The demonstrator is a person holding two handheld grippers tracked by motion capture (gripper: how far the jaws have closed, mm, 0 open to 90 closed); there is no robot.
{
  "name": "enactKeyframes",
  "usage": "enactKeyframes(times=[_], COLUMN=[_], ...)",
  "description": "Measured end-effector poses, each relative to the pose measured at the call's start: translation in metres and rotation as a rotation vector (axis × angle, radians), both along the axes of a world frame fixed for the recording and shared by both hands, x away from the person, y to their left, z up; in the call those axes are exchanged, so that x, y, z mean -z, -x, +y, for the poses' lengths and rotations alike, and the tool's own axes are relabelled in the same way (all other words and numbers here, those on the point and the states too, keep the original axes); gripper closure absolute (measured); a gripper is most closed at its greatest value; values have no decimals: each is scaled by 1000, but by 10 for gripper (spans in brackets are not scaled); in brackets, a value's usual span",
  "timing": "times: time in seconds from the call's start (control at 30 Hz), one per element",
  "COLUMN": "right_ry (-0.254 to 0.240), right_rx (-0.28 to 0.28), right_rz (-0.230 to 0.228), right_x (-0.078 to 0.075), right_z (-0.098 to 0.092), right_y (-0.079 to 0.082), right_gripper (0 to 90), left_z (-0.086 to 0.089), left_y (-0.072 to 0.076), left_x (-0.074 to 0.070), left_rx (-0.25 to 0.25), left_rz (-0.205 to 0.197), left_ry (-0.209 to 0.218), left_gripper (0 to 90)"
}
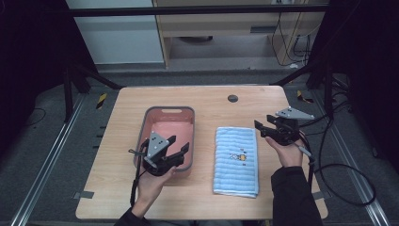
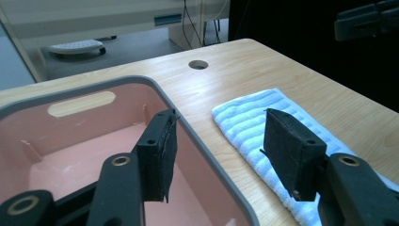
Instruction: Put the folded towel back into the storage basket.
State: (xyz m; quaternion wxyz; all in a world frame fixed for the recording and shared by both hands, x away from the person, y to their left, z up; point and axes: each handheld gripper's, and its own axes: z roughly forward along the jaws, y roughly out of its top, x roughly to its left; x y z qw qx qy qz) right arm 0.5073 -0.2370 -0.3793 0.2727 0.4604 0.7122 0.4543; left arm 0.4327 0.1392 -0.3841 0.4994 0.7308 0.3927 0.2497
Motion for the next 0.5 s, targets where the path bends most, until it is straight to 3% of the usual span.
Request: enactKeyframes(times=[0.5], right_ry=[1], right_rx=[11], right_rz=[19], right_x=[16], right_z=[-4], right_y=[-11], right_gripper=[473], left_z=[-34], left_y=[2], left_x=[15], left_rx=[62], left_rz=[26], left_ry=[-26], left_gripper=[459])
